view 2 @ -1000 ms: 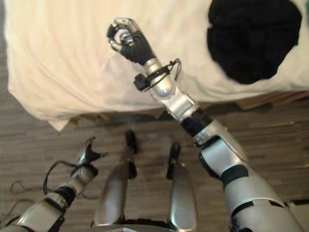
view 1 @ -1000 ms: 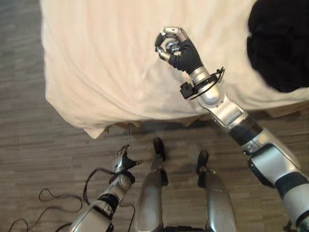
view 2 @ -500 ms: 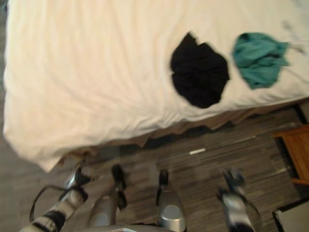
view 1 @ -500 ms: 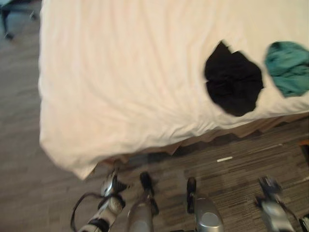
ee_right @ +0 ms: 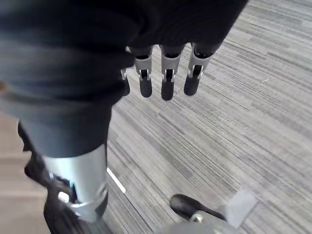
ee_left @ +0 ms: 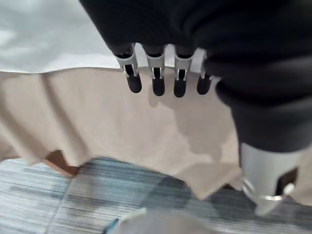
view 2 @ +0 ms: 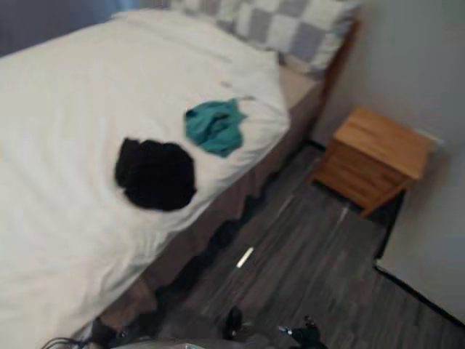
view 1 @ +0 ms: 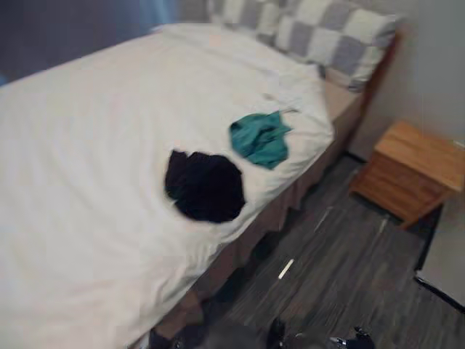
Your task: Tidy up the quilt and then pick up the clothes from the bed and put them into the laundry hamper.
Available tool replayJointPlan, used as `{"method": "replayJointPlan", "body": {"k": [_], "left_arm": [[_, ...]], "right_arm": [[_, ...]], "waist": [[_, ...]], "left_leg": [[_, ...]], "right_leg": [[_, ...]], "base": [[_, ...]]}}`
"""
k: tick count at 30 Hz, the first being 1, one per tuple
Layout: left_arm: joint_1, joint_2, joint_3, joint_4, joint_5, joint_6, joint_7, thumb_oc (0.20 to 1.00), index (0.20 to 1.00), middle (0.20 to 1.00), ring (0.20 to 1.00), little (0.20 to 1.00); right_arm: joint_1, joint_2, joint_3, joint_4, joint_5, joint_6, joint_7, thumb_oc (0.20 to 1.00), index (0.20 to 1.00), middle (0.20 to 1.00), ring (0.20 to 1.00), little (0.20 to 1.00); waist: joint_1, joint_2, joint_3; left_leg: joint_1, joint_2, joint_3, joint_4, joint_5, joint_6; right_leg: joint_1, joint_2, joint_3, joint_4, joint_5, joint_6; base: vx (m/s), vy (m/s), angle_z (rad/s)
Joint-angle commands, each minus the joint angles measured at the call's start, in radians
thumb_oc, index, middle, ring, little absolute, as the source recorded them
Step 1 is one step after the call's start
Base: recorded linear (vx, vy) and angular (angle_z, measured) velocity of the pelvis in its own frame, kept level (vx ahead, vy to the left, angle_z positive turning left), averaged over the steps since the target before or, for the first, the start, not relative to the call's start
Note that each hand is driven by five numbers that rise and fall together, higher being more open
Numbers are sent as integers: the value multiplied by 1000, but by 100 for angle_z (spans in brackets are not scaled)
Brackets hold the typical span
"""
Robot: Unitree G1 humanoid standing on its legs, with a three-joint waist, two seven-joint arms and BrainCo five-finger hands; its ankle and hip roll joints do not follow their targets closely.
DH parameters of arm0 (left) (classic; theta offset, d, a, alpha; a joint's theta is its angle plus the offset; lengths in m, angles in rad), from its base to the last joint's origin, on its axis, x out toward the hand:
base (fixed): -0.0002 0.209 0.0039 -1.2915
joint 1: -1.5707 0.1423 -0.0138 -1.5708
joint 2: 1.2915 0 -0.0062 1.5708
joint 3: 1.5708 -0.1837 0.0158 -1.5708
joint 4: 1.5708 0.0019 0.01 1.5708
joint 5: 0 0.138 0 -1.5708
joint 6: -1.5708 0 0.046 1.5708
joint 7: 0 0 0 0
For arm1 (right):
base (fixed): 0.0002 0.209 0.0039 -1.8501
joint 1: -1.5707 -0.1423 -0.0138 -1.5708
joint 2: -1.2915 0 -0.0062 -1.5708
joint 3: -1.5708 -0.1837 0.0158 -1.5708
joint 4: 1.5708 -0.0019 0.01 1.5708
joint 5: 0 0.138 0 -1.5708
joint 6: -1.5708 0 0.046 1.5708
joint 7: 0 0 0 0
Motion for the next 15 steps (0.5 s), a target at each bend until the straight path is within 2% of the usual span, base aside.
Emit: {"method": "replayJointPlan", "body": {"k": [1,3,5,6,7,9,10,12,13,14,15], "left_arm": [[-142,16,-65,-44,3,-39,29,1000,1000,1000,1000,1000],[-157,-2,-80,-34,8,-42,29,1000,1000,1000,1000,1000],[-166,-7,-85,-34,10,-50,23,1000,1000,1000,1000,1000],[-173,-5,-92,-27,21,-46,15,1000,1000,1000,1000,1000],[-167,-3,-91,-19,36,-46,6,1000,1000,1000,1000,1000],[-167,0,-98,-15,46,-47,4,1000,1000,1000,1000,1000],[-173,12,-99,-5,60,-34,-7,1000,1000,1000,1000,1000],[-191,25,-92,-14,57,-23,8,1000,1000,1000,1000,1000],[-192,24,-92,-14,57,-23,8,1000,1000,1000,1000,1000],[-204,35,-96,-16,62,-16,15,1000,1000,1000,1000,1000],[-218,48,-102,-28,64,-16,22,1000,1000,1000,1000,1000]], "right_arm": [[-79,-57,46,-7,-66,-3,4,1000,1000,1000,1000,1000],[-97,-58,68,9,-95,3,-1,1000,1000,1000,1000,1000],[-115,-63,90,16,-118,4,-6,1000,1000,1000,1000,1000],[-117,-65,92,17,-122,5,-10,1000,1000,1000,1000,1000],[-116,-61,91,11,-116,0,1,1000,1000,1000,1000,1000],[-100,-56,82,0,-114,-5,-1,1000,1000,1000,1000,1000],[-78,-45,71,-21,-109,-13,4,1000,1000,1000,1000,1000],[-88,-41,53,-49,-103,-10,0,1000,1000,1000,1000,1000],[-88,-41,53,-49,-103,-9,0,1000,1000,1000,1000,1000],[-95,-37,55,-62,-106,-6,-4,1000,1000,1000,1000,1000],[-99,-31,42,-68,-103,-3,-11,1000,1000,1000,1000,1000]], "waist": [[81,-48,156],[100,-38,151],[125,-7,136],[140,7,129],[136,14,111],[136,7,109],[126,-9,107],[100,-11,136],[101,-9,134],[88,-3,149],[64,21,156]], "left_leg": [[-31,-209,-24,-202,-191,100],[-56,-205,-56,-338,-207,99],[-65,-213,-70,-550,-148,84],[-67,-207,-70,-644,-92,75],[-52,-202,-66,-680,-100,78],[-39,-205,-54,-670,-97,83],[-9,-223,-40,-657,-132,112],[42,-223,0,-657,-163,131],[39,-221,1,-659,-160,131],[80,-208,23,-682,-166,137],[142,-189,47,-727,-175,138]], "right_leg": [[62,-43,152,-28,-59,182],[85,-49,214,-45,-77,203],[125,-33,261,-73,-94,213],[149,-26,283,-80,-106,212],[164,-19,304,-69,-129,220],[176,-26,310,-37,-146,220],[144,-31,321,132,-168,238],[13,-64,295,361,-52,312],[10,-61,296,359,-48,311],[-56,-70,276,458,5,328],[-147,-104,193,511,28,329]], "base": [[339,197,-231],[371,213,-173],[495,262,-177],[517,240,-202],[500,214,-200],[367,187,-158],[341,216,-149],[267,156,-107],[148,98,-80],[281,161,-47],[461,206,-18]]}}
